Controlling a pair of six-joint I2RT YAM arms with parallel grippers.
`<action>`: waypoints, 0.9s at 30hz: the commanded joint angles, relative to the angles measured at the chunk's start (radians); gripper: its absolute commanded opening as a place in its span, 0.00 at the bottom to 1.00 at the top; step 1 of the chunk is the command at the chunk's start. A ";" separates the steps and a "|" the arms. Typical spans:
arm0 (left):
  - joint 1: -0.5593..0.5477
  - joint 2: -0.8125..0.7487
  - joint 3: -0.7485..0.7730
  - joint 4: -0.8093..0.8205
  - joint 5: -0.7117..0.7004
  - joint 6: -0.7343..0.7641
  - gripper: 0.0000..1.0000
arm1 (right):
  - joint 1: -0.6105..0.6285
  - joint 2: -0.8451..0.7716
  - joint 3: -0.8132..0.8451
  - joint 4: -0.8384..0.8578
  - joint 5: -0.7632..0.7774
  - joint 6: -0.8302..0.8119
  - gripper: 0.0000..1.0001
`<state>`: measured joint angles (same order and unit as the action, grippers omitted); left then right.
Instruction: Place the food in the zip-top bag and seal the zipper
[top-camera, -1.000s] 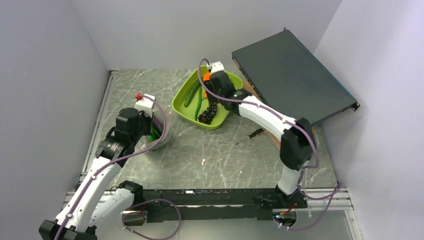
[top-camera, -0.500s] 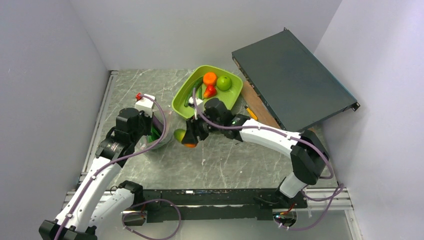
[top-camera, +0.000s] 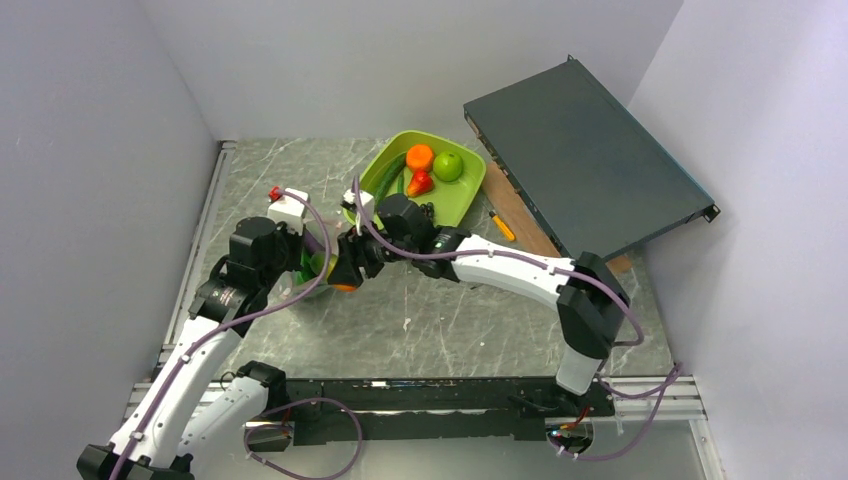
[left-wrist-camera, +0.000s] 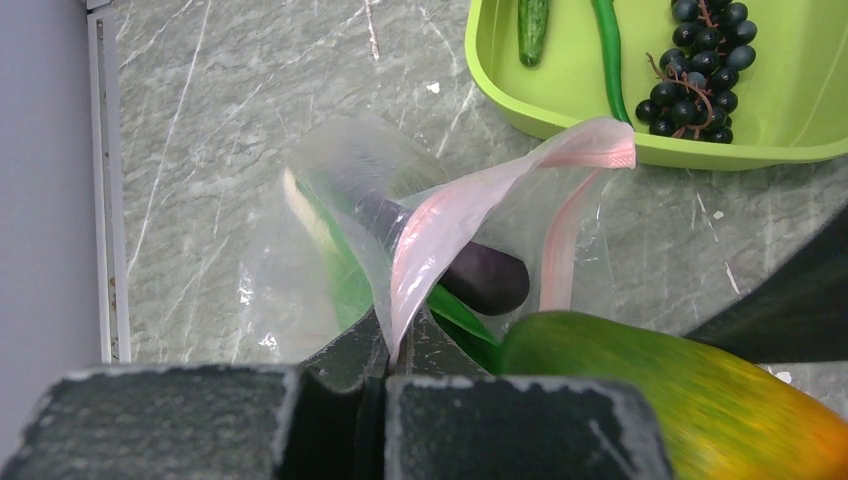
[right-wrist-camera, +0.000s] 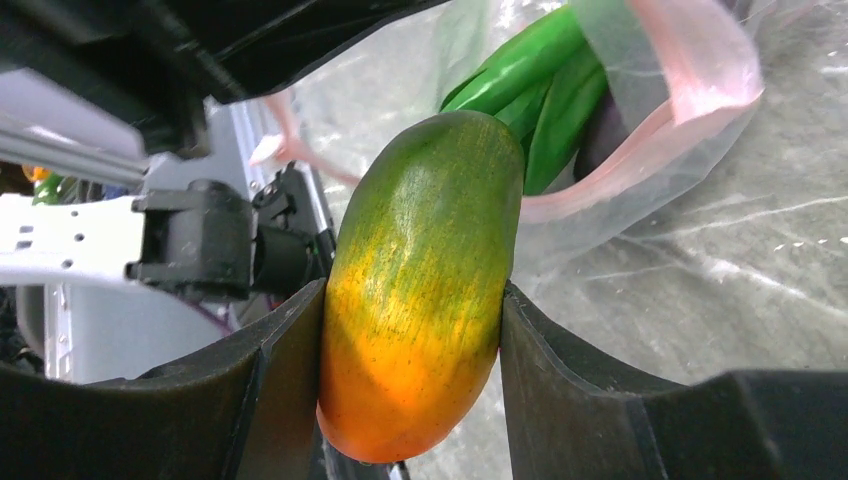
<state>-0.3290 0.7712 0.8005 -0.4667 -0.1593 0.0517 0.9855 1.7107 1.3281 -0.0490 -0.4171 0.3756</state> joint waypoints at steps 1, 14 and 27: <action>-0.002 -0.010 0.018 0.051 -0.006 -0.001 0.00 | 0.007 0.066 0.069 0.120 0.063 0.033 0.00; -0.002 -0.030 0.009 0.057 -0.023 -0.001 0.00 | 0.052 0.269 0.187 0.290 0.346 -0.002 0.14; -0.002 -0.012 0.016 0.055 -0.009 0.000 0.00 | 0.058 0.274 0.208 0.212 0.417 -0.089 0.69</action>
<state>-0.3290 0.7631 0.8005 -0.4675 -0.1730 0.0517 1.0424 2.0411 1.5326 0.1707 -0.0395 0.3256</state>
